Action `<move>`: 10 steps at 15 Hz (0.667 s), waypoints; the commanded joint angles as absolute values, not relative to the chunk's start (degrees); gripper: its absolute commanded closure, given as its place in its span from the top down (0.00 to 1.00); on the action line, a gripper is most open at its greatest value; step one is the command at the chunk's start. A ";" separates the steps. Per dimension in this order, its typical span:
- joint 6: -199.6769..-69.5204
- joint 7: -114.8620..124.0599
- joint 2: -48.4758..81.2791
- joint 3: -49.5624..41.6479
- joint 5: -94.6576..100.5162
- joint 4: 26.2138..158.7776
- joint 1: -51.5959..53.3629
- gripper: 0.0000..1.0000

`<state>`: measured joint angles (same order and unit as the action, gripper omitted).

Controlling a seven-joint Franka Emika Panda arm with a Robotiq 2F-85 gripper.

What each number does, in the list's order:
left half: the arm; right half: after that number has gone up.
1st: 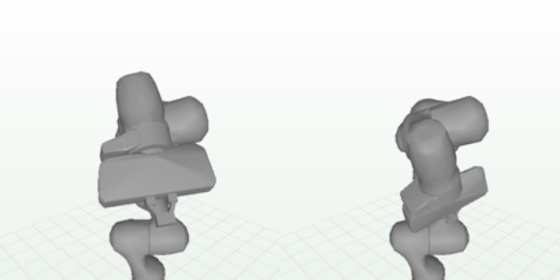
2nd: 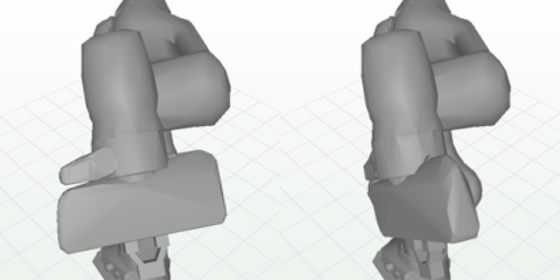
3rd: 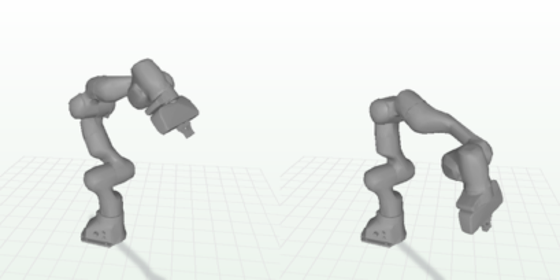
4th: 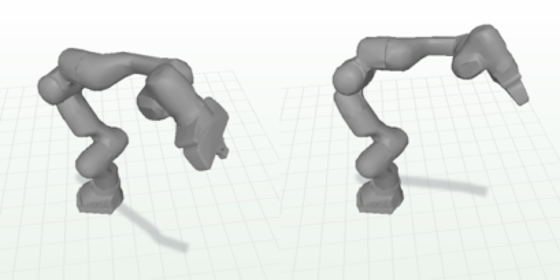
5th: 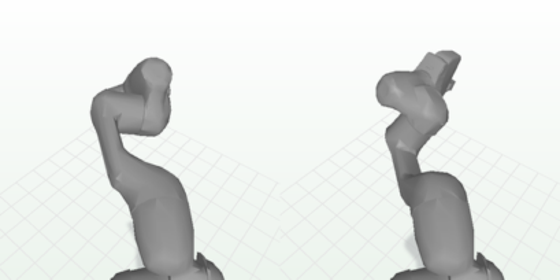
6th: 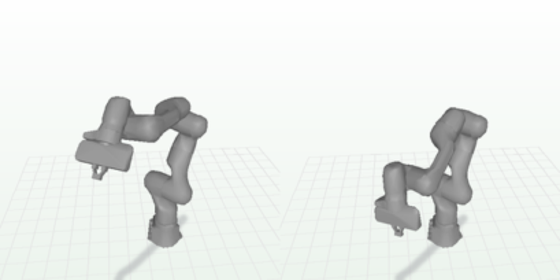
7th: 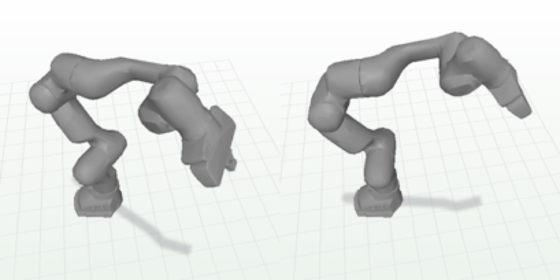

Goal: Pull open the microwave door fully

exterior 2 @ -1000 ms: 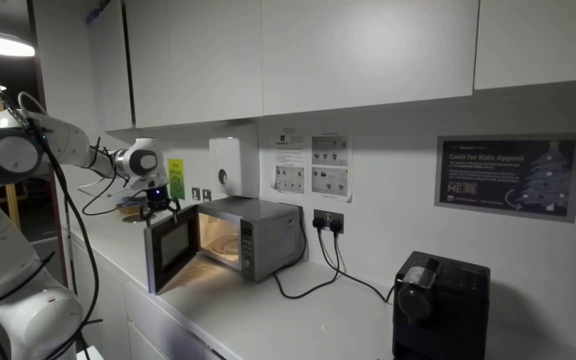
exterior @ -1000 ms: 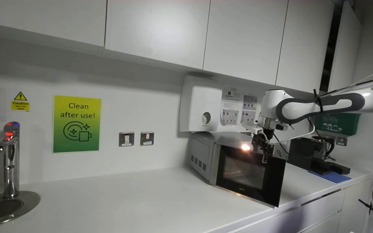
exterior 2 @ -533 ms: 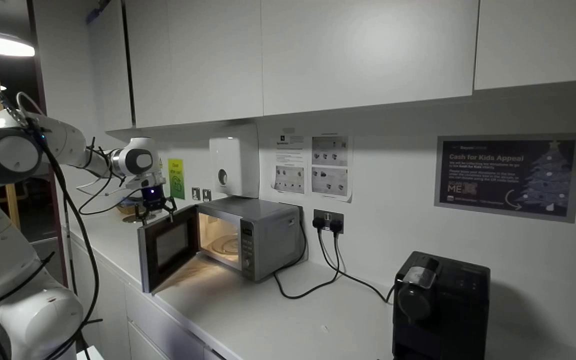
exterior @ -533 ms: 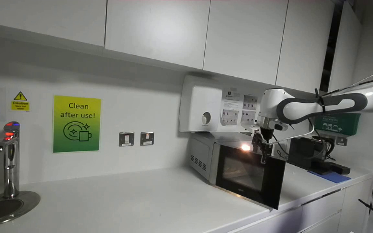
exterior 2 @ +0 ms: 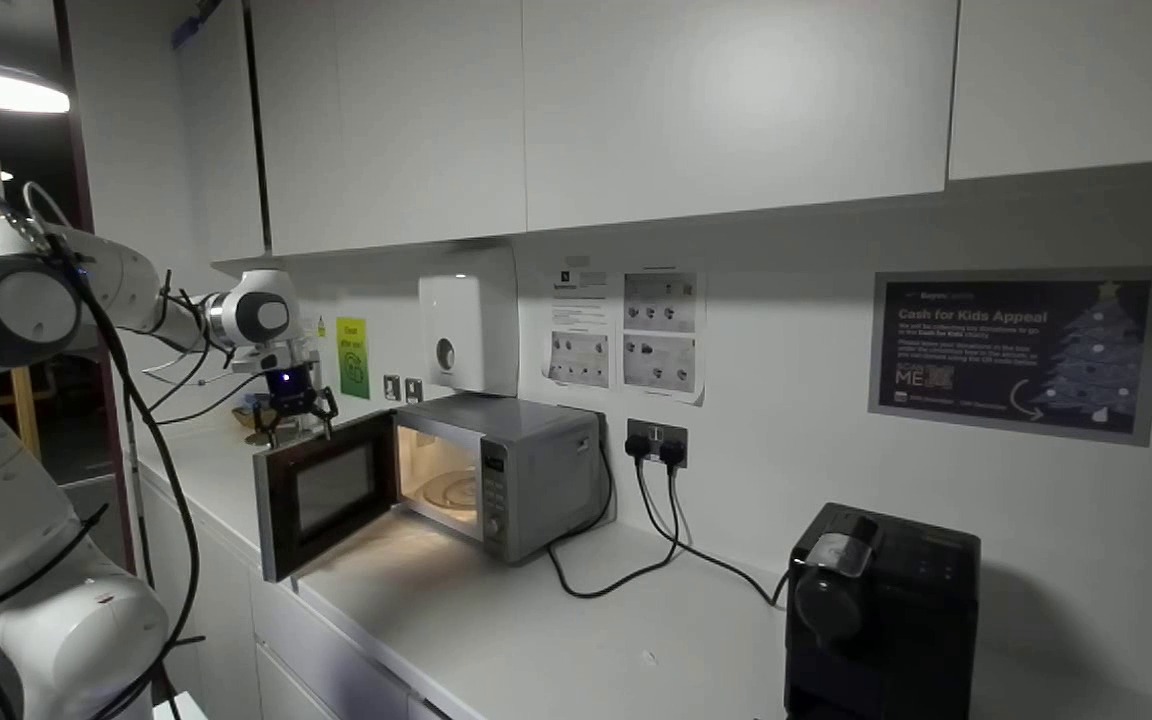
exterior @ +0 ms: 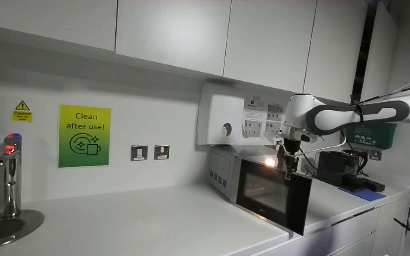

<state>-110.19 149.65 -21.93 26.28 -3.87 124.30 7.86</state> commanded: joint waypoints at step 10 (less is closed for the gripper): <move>-105.57 149.58 -28.84 47.33 -15.35 121.55 -14.84 1.00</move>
<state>-107.68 149.58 -26.17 44.08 -11.85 122.98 -10.39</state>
